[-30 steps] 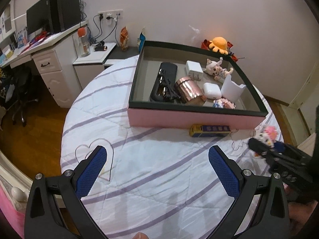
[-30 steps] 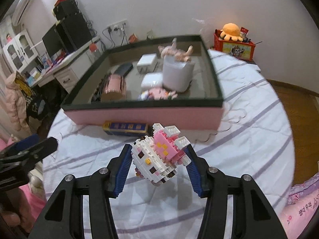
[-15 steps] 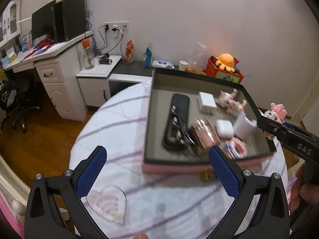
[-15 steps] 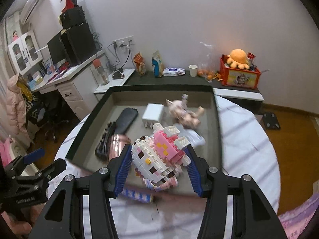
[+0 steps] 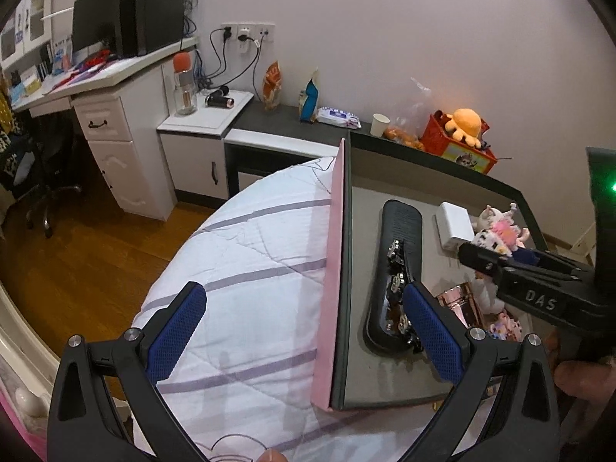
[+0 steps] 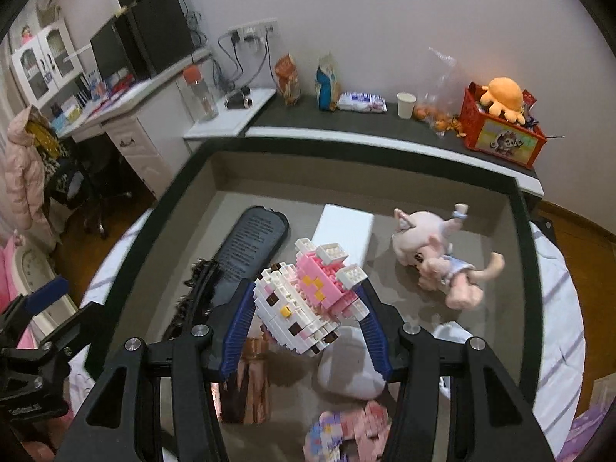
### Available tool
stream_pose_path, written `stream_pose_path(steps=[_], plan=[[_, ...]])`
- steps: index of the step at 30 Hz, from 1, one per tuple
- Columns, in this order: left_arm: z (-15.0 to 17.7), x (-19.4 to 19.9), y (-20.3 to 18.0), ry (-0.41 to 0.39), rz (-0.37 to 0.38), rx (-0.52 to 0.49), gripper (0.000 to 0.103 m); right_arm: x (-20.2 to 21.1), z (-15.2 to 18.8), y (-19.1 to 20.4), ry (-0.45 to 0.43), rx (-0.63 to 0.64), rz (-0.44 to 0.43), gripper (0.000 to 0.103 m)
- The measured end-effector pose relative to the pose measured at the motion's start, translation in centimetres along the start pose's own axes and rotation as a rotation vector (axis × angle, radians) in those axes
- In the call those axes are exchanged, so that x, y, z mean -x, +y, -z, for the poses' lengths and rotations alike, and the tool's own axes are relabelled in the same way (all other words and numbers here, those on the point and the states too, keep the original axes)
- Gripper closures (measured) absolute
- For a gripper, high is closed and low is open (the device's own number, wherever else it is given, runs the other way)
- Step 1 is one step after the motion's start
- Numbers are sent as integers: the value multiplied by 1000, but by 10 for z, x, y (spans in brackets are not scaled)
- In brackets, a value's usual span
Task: Organize rigid objects
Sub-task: 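Carry the pixel-block cat into the pink box and release it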
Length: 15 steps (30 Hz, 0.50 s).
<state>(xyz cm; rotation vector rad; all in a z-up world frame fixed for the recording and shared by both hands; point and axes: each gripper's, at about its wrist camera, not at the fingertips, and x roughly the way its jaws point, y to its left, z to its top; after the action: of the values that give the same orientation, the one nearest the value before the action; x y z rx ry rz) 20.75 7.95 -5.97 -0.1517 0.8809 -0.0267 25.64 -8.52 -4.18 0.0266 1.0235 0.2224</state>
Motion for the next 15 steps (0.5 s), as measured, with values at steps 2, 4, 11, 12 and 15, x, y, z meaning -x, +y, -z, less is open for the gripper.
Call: stream_pose_path(steps=[2, 4, 11, 12, 15], plan=[[1, -4, -1, 9, 3, -3, 0, -7, 1, -1, 20, 5, 10, 48], [1, -6, -3, 13, 5, -7, 0, -8, 1, -2, 29, 0, 12, 48], [4, 4, -8, 1, 6, -16, 0, 3, 3, -2, 2, -7, 29, 27], [5, 7, -9, -2, 5, -16, 0, 4, 3, -2, -2, -8, 27, 26], [6, 14, -11, -10, 7, -18, 0, 13, 6, -2, -21, -16, 17, 25]])
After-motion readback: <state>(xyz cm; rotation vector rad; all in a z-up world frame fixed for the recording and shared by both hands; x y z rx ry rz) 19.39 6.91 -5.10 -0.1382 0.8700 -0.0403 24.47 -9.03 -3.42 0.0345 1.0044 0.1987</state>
